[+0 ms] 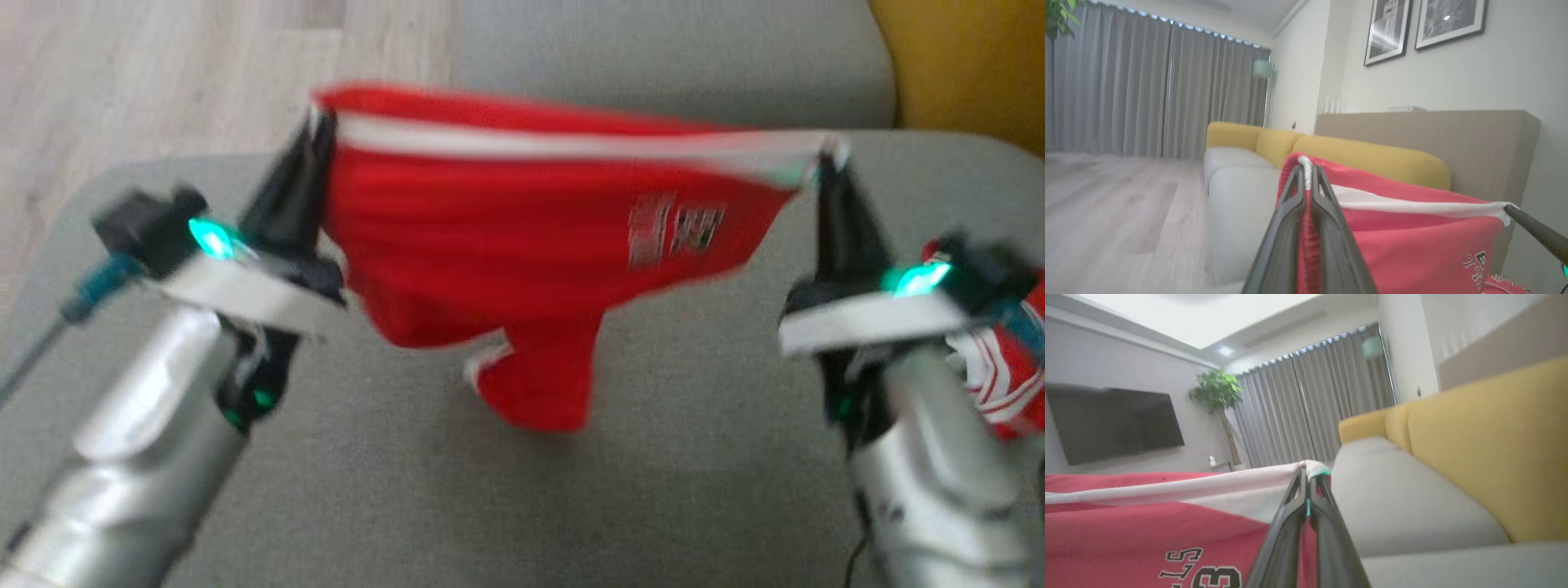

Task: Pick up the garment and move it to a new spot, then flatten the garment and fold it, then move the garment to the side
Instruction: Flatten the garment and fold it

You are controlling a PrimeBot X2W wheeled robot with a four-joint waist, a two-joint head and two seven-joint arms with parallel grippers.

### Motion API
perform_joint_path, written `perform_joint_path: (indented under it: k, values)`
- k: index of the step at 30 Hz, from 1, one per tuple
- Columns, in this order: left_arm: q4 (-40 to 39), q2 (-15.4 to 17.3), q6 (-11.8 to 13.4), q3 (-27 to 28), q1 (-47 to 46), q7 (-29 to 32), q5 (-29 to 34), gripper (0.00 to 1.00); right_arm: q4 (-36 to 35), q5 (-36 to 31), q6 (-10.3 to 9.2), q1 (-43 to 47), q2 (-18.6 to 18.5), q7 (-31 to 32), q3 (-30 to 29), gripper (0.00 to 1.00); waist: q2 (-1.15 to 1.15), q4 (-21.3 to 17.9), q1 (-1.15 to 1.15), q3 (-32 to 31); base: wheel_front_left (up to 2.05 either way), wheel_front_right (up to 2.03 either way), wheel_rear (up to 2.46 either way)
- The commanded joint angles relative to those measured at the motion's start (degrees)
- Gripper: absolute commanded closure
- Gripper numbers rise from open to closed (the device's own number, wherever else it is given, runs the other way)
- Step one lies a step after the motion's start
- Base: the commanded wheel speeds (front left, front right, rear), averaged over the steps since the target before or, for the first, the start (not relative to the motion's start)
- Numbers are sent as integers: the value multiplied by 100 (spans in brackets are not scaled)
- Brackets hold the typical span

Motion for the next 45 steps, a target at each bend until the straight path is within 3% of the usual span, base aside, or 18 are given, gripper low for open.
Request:
perform_joint_path:
  k: [1,10,15,17,22,25,32,39,45]
  values:
    - [-303,331,10,255,-644,3,-50,100,-398,97,-4,-626,-200,-37,144,100,0,84,1,-220,0,0,0]
    - [-359,447,10,105,-1447,410,-344,100,-324,326,-4,-1876,-751,-5,666,100,0,97,1,-120,0,0,0]
    - [46,286,10,-16,-1686,389,-580,100,300,269,-4,-2721,-770,14,973,100,0,-44,1,369,0,0,0]
    - [158,313,10,-154,-1977,266,-361,100,606,-97,-4,-3188,-795,-6,1003,100,0,-119,1,634,0,0,0]
    - [313,92,10,36,-2716,-37,-138,100,1048,-595,-4,-4069,-545,-33,450,100,0,-165,1,962,0,0,0]
    - [94,-150,10,545,-2836,-52,16,100,914,-781,-4,-4227,-460,-35,207,100,0,-141,1,996,0,0,0]
    - [-296,-370,10,901,-1534,-55,325,100,592,-636,-4,-3244,-359,-36,174,100,0,-145,1,853,0,0,0]
    - [-243,-824,10,777,906,-56,107,100,254,-162,-4,-1008,-347,-36,330,100,0,-170,1,630,0,0,0]
    - [-614,-1030,10,358,2271,-56,497,100,-121,-33,-4,600,-320,-37,124,100,0,-169,1,341,0,0,0]
